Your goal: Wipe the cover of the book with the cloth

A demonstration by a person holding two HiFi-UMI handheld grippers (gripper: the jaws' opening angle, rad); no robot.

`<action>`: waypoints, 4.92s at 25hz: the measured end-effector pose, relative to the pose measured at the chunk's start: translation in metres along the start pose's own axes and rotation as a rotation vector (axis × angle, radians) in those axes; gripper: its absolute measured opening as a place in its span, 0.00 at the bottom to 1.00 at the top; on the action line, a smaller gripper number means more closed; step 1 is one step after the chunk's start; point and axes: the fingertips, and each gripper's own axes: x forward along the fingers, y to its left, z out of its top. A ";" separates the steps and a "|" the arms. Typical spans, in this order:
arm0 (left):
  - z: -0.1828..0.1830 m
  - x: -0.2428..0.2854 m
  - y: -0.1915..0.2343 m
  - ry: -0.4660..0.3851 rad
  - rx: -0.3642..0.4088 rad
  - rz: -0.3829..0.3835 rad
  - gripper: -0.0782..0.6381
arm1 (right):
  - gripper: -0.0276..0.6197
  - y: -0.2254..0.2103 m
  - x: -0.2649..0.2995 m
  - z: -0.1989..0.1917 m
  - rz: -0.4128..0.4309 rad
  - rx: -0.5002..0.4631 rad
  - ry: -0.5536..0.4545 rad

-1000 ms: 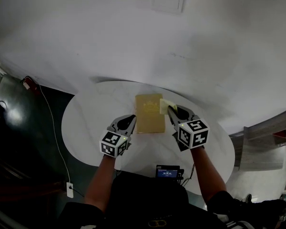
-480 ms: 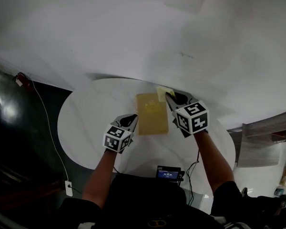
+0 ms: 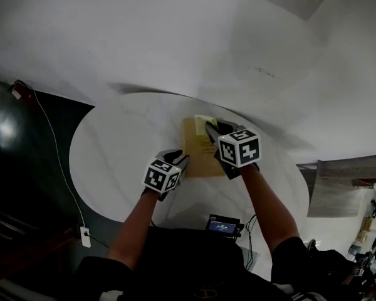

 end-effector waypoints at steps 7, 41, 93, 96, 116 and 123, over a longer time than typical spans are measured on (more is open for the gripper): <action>-0.008 0.006 0.001 0.025 -0.055 -0.018 0.25 | 0.18 0.002 0.038 -0.019 0.030 0.085 0.089; -0.010 0.009 0.003 0.040 -0.072 0.004 0.24 | 0.18 -0.022 0.083 -0.048 -0.041 0.197 0.236; -0.010 0.008 0.003 0.036 -0.054 0.029 0.23 | 0.18 -0.052 0.029 -0.038 -0.089 0.262 0.122; -0.010 0.009 0.003 0.036 -0.056 0.031 0.23 | 0.18 -0.031 0.039 -0.037 -0.043 0.257 0.129; -0.010 0.008 0.002 0.028 -0.063 0.036 0.23 | 0.18 0.018 0.073 -0.072 0.004 0.236 0.246; -0.010 0.009 0.003 0.028 -0.066 0.039 0.23 | 0.18 0.014 0.070 -0.074 -0.003 0.217 0.242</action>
